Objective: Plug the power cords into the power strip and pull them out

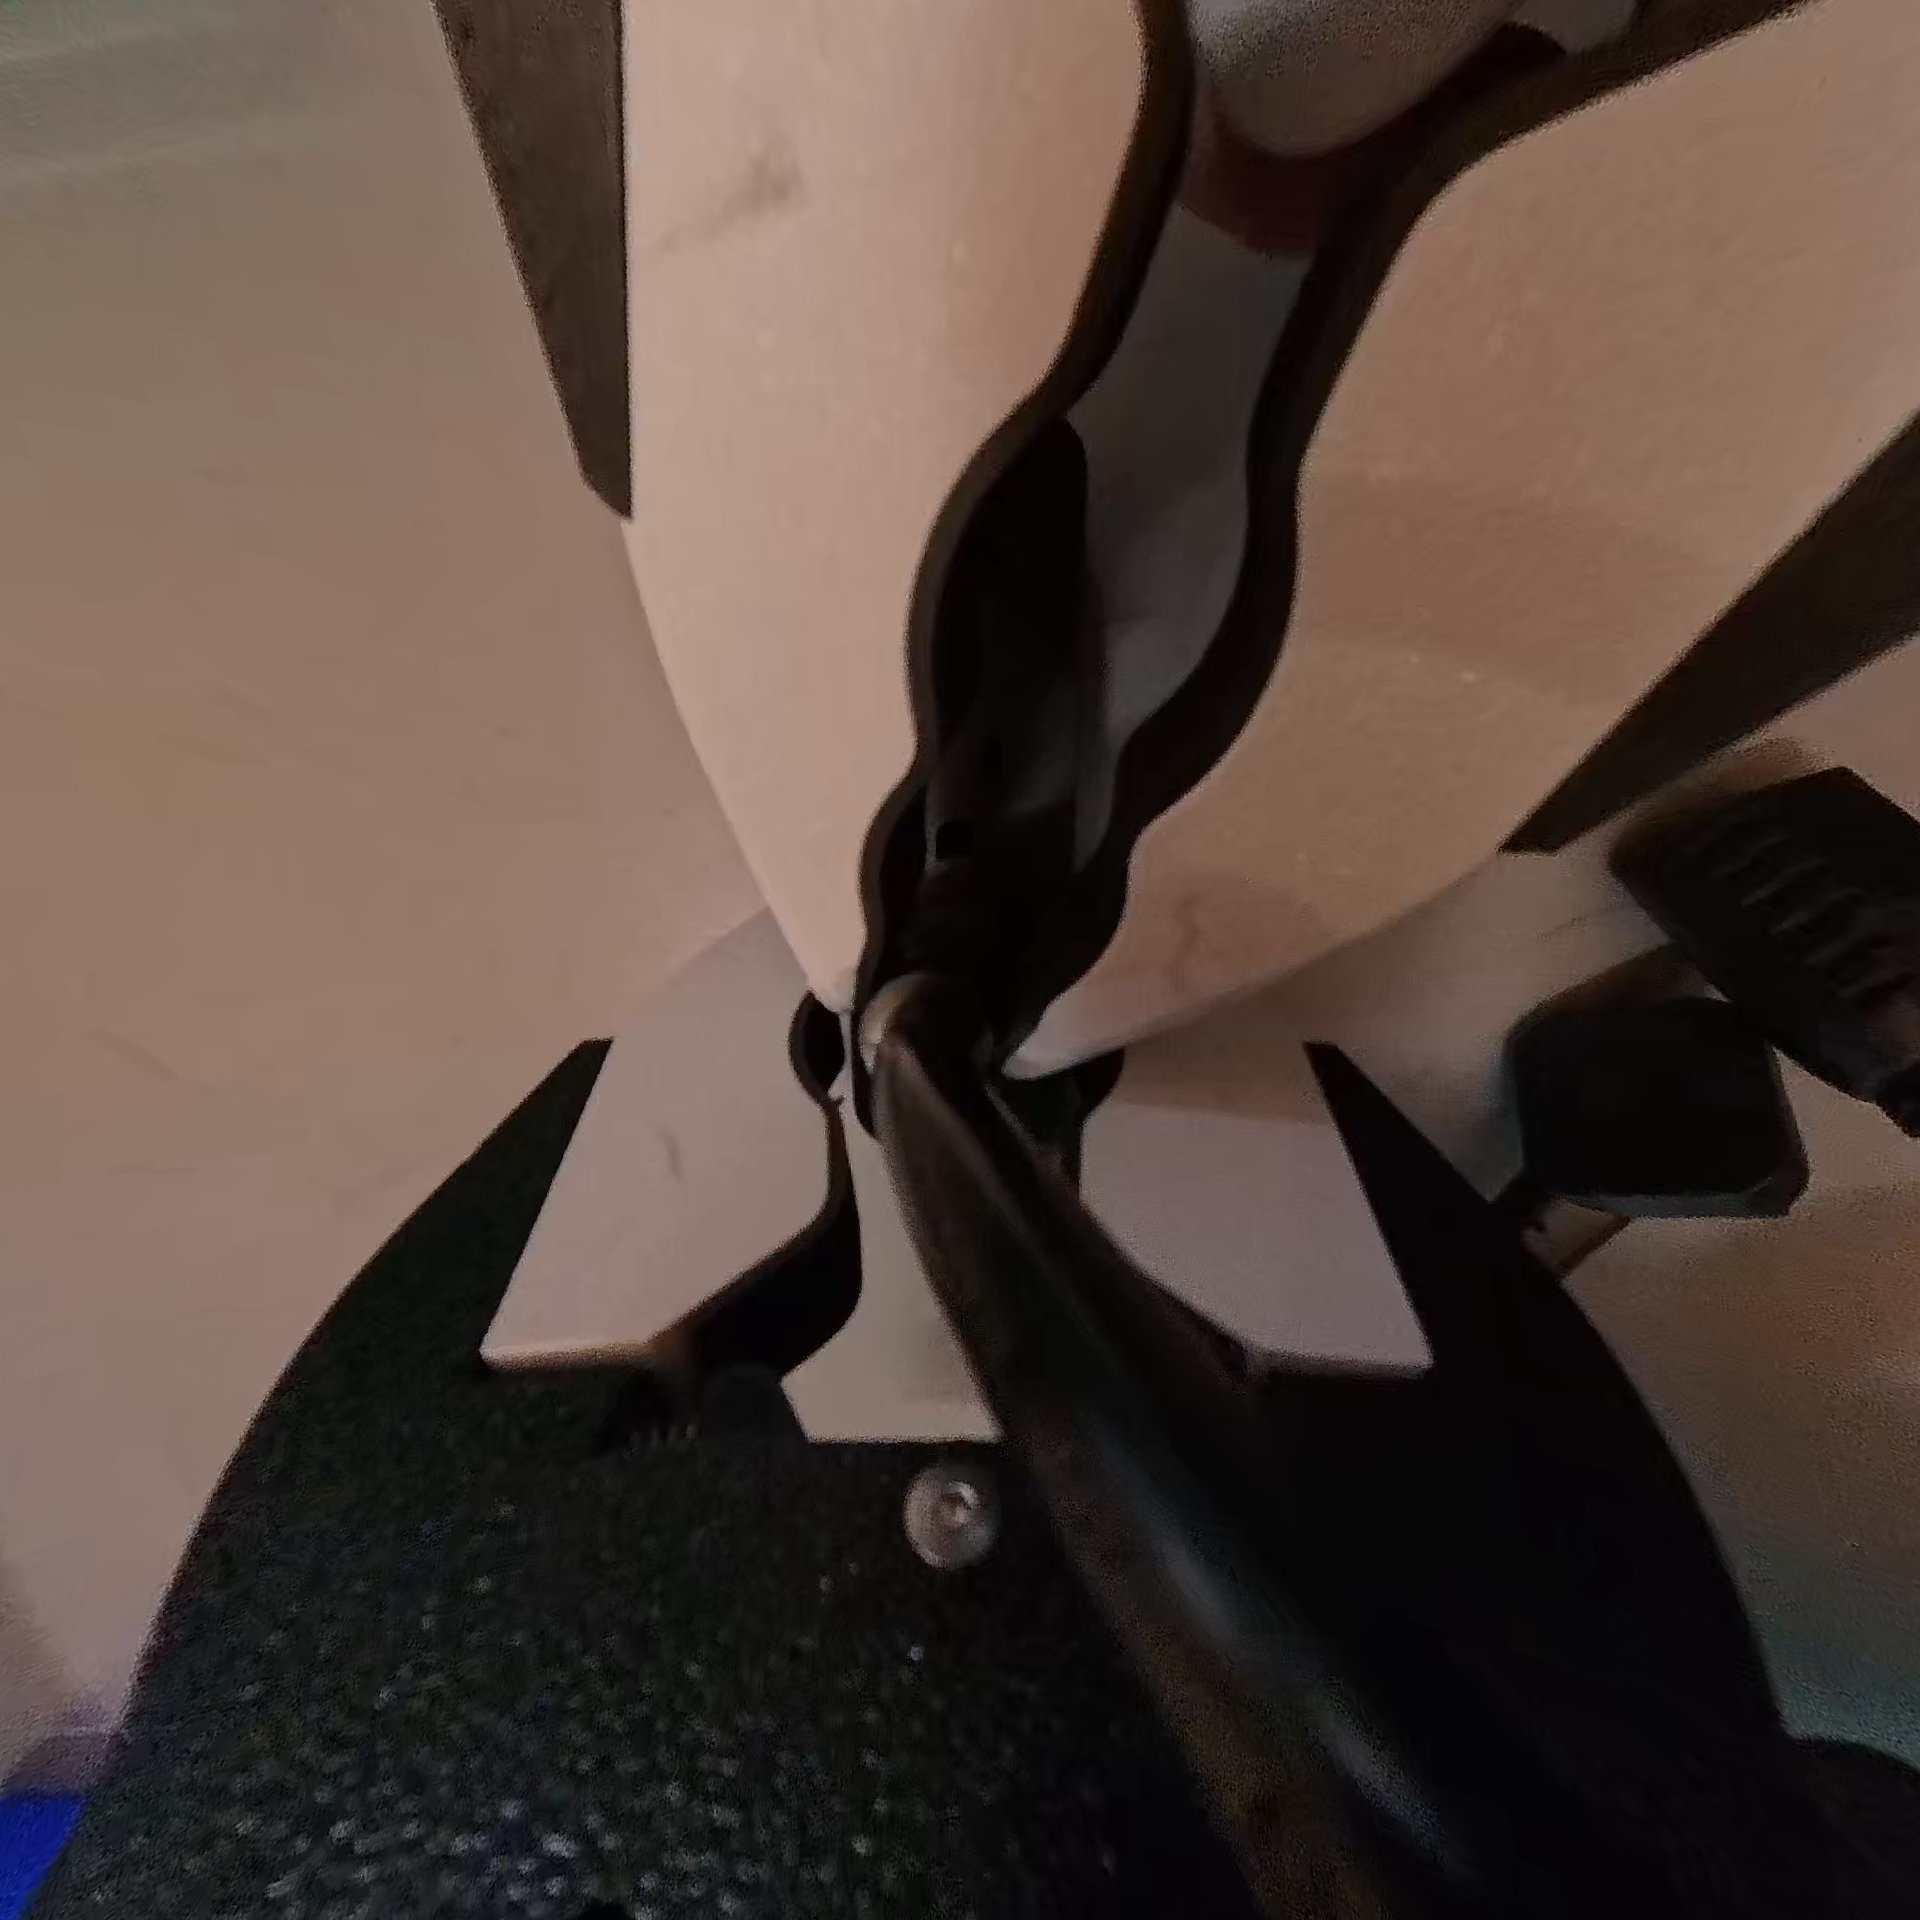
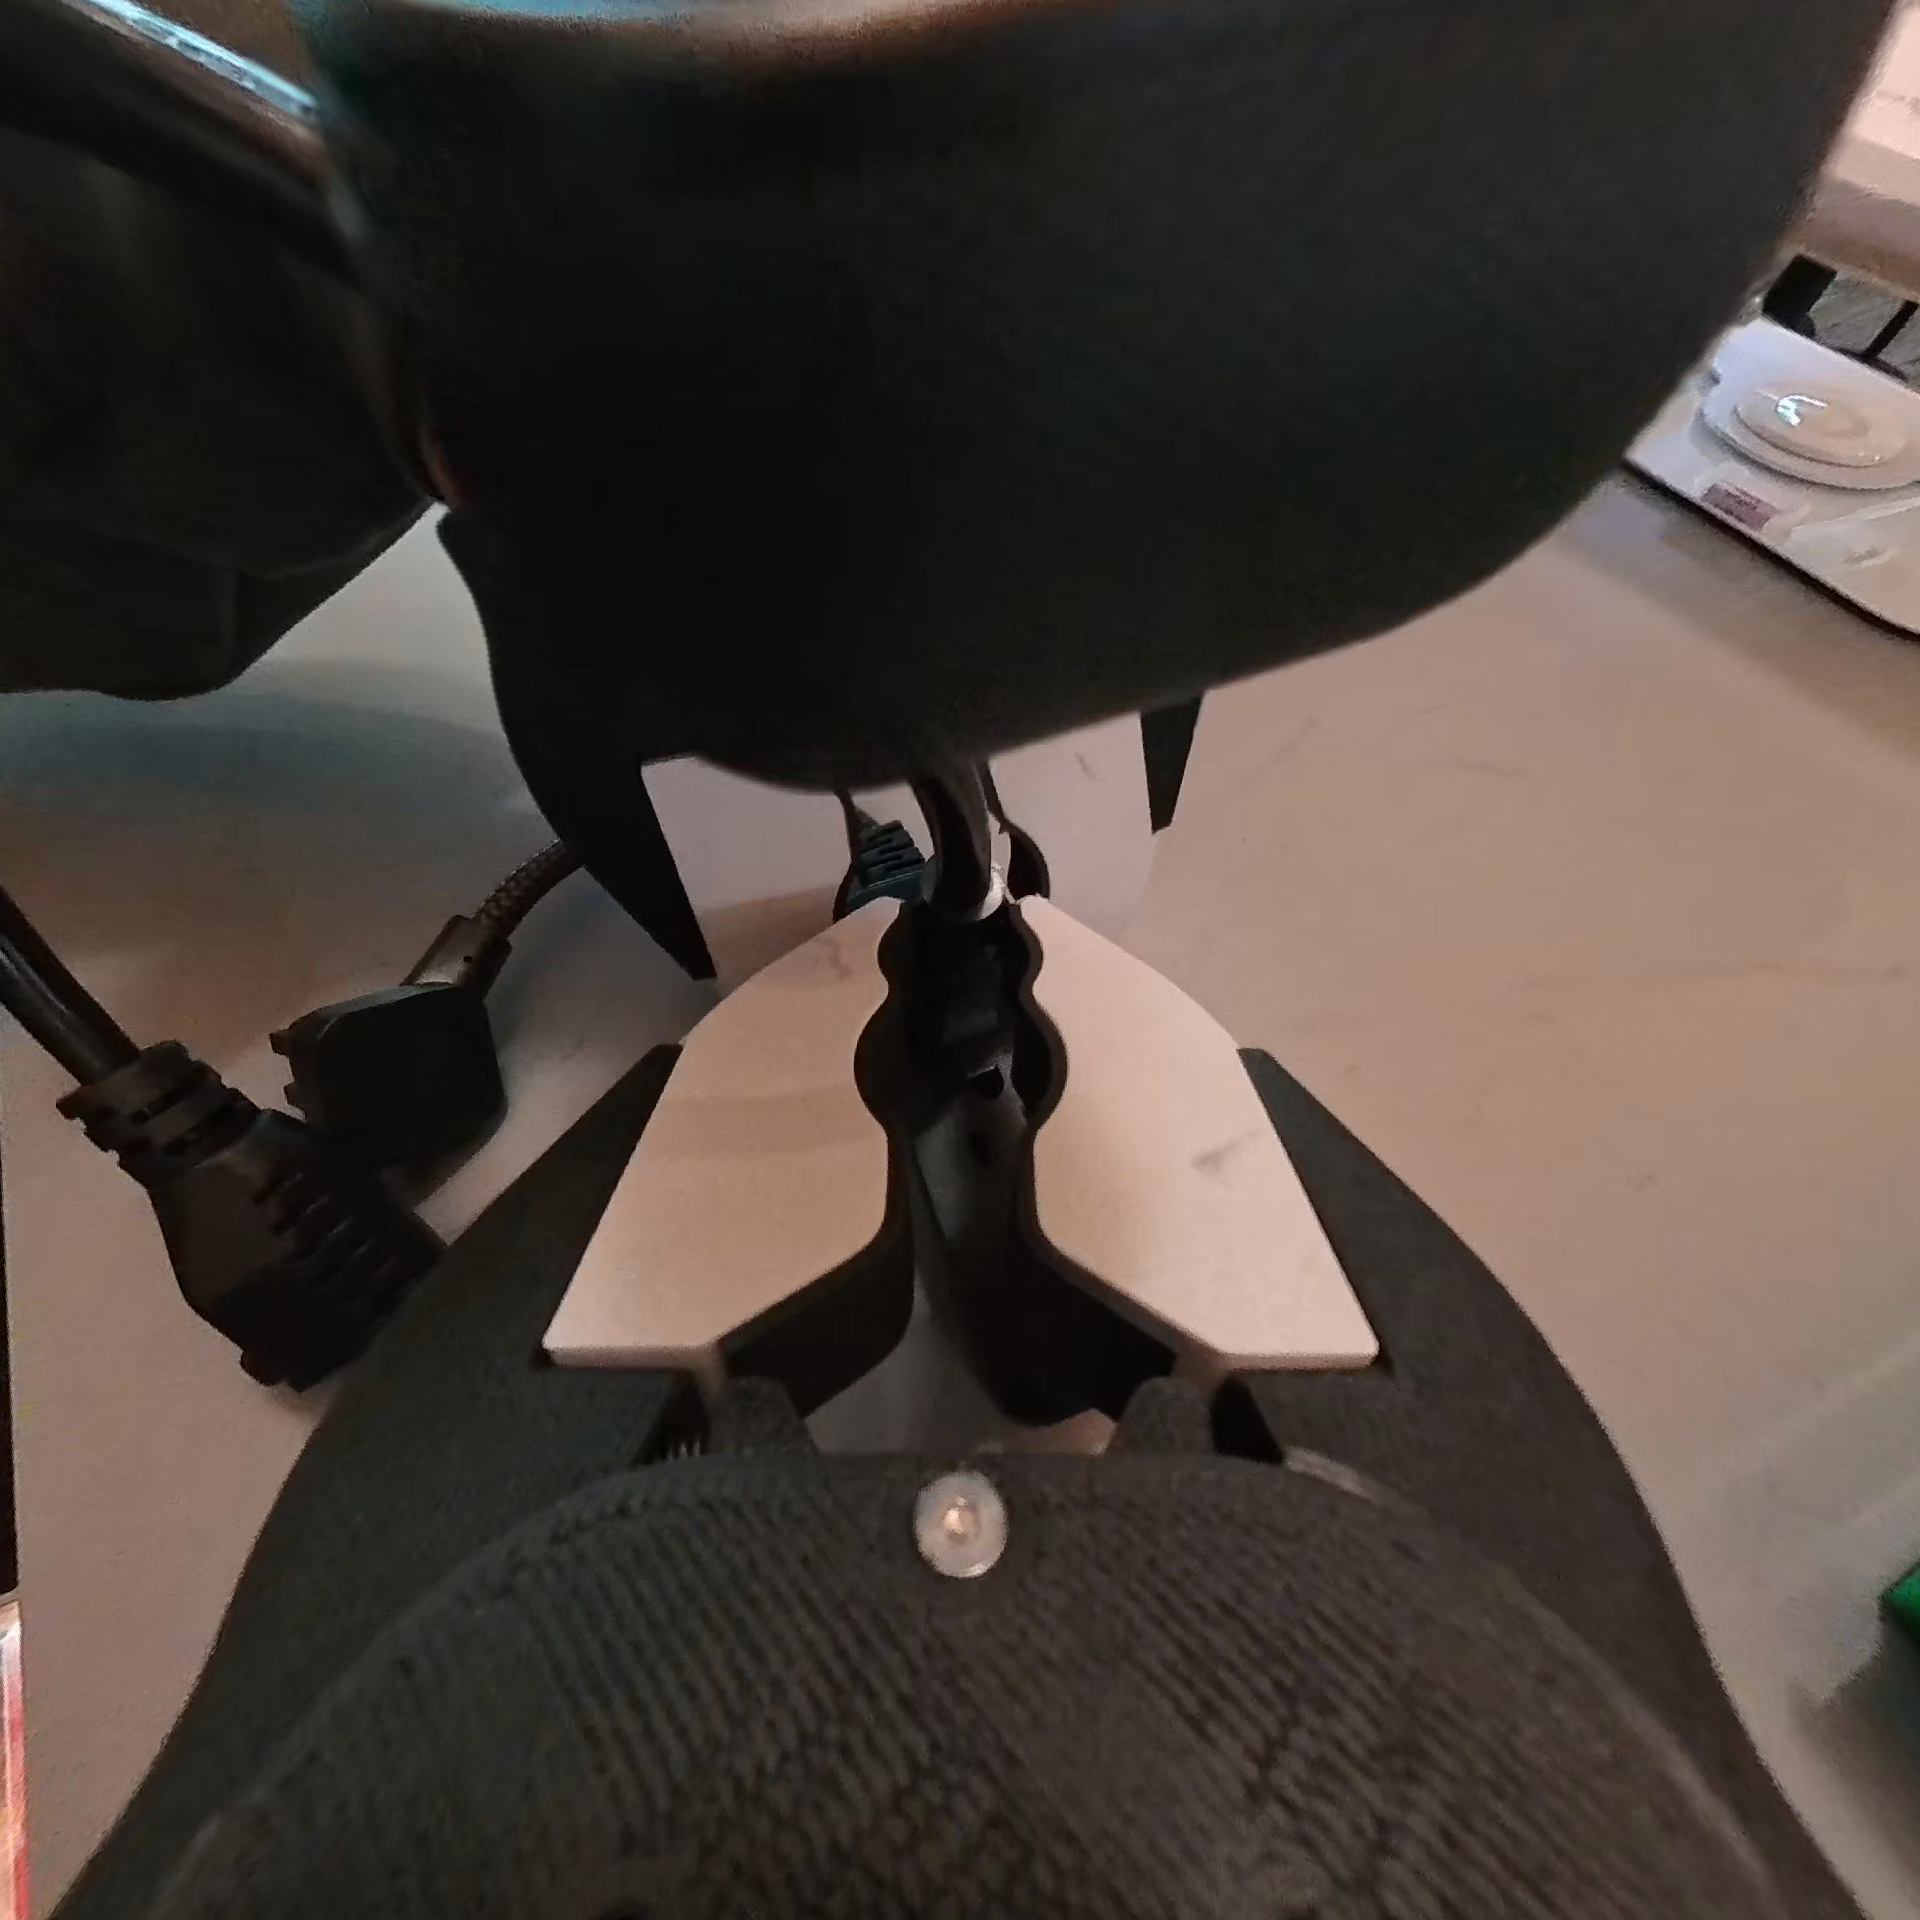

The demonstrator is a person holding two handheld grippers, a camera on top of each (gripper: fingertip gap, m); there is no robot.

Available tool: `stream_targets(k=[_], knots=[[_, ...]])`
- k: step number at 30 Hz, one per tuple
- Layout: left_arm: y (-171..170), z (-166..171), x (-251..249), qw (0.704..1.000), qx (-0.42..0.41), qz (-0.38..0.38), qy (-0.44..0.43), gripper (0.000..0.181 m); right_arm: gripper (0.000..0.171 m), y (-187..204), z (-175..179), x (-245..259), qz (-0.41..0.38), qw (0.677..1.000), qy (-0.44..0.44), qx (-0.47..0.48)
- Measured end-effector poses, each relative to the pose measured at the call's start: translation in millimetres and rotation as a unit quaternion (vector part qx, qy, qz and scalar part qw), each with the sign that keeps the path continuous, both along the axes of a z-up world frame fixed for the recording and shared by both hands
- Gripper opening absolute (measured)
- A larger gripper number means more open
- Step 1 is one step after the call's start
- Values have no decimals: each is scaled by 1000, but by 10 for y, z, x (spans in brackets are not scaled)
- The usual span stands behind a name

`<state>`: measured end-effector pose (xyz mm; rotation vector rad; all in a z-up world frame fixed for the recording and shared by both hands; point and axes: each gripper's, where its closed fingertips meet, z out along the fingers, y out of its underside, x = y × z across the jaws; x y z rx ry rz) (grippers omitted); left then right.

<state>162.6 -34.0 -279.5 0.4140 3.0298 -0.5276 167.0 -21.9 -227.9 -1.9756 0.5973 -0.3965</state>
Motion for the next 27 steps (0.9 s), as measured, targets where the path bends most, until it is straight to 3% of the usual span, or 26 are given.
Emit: stream_targets(k=[7,16,27], knots=[[77,35,-16,1000,24,-5,-10,43,16,48,5,-31,9,1000,-8,-9],[69,185,-110,999,-10,14,40,47,16,50,7,-31,13,1000,-13,2],[20,65,-4,1000,-21,19,-12,39,16,10,1,-16,-1,1000,-12,23]])
